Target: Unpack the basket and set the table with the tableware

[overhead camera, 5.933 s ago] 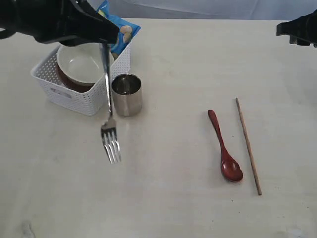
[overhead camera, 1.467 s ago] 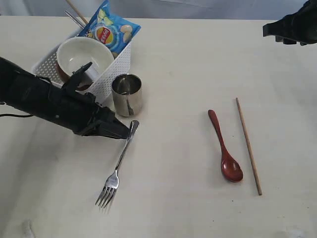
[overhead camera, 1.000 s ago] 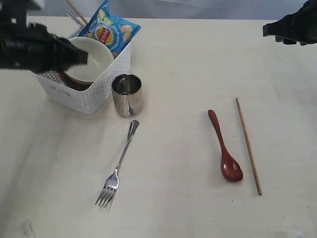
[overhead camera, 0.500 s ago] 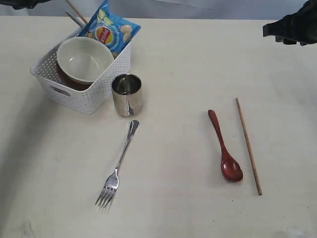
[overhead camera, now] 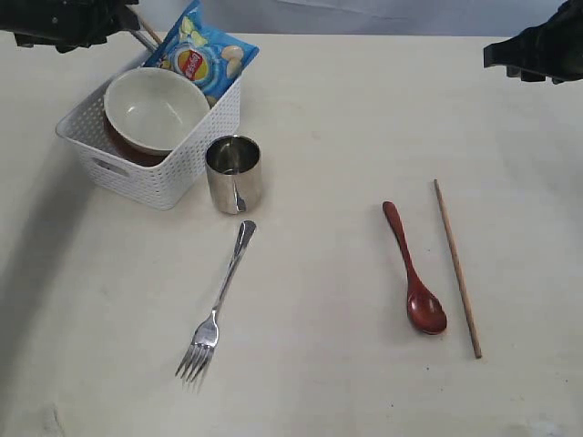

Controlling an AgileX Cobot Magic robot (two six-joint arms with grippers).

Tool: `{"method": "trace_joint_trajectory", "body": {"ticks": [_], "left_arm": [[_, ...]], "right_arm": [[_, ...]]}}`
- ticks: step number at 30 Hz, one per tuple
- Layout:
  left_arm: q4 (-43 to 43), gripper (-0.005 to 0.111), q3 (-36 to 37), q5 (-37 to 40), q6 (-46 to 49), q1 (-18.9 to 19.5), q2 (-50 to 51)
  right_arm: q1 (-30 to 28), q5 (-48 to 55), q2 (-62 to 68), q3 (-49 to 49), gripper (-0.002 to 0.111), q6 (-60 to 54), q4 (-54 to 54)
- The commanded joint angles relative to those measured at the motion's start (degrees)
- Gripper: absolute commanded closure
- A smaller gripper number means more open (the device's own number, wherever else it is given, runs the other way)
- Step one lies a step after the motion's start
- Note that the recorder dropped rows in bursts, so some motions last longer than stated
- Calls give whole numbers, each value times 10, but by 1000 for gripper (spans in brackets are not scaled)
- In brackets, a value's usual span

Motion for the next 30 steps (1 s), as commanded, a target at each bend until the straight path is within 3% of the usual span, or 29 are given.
{"method": "trace_joint_trajectory", "body": {"ticks": [1,10,28,30], "left_arm": [[-13,54,-30,-1,-2,1,27],[-29,60,-69,-1,-2,1,76],[-41,107,-79,-29,-1,1,87],[-41,107,-79,-28,-1,1,87]], "right_arm": [[-2,-8,-2,2,71,-5,0],[-2,-10,-2,2,71,-5,0],[-2,-14,-2,2,71,-5,0],[-2,-14,-2,2,71,-5,0]]}}
